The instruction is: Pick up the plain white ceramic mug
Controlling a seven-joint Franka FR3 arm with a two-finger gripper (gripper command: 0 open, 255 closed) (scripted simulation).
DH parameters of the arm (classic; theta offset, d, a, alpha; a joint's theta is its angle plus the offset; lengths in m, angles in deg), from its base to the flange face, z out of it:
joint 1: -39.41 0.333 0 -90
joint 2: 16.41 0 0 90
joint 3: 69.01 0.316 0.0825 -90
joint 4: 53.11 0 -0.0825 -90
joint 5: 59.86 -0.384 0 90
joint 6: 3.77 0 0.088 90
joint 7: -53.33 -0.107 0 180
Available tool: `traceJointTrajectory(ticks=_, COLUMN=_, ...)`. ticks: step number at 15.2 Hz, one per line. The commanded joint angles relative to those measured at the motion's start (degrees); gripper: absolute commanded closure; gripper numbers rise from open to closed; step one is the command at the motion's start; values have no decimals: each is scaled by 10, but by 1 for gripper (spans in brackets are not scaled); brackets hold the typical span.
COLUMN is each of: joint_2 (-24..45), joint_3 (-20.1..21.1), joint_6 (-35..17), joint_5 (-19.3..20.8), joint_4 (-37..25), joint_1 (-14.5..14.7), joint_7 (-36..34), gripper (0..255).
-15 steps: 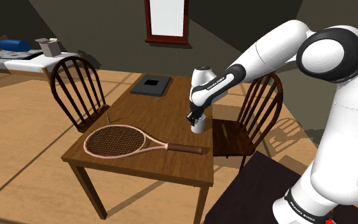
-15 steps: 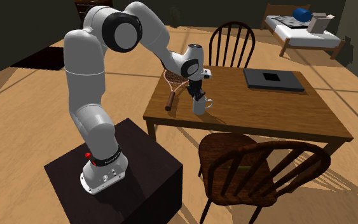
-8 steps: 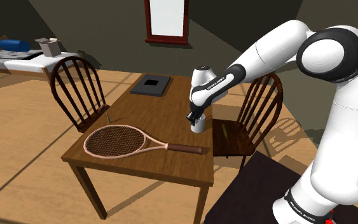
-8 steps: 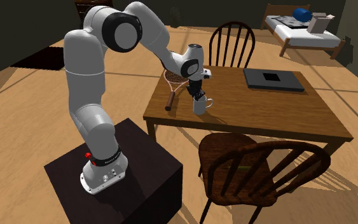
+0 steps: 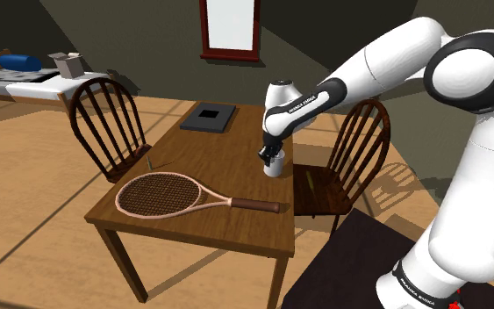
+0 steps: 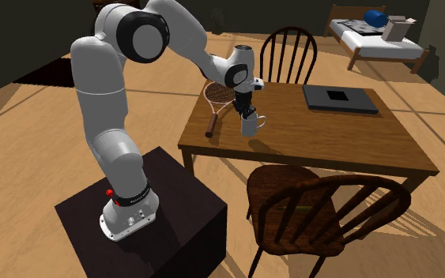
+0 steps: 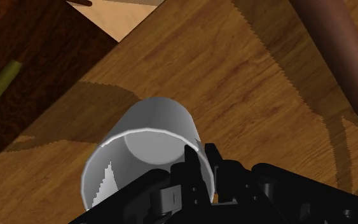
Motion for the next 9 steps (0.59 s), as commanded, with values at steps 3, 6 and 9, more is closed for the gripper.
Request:
traceJointTrajectory(ticks=3, joint_2=-19, joint_3=1, joint_6=28, joint_5=-2, joint_4=-9, joint_1=1, joint_7=1, gripper=255)
traceJointTrajectory(ticks=6, joint_2=-32, joint_3=1, joint_6=50, joint_5=-3, joint_4=-17, joint_1=0, joint_7=2, gripper=255)
traceJointTrajectory(ticks=9, joint_2=-37, joint_3=1, joint_6=58, joint_5=-3, joint_4=-21, joint_1=0, joint_7=2, gripper=255)
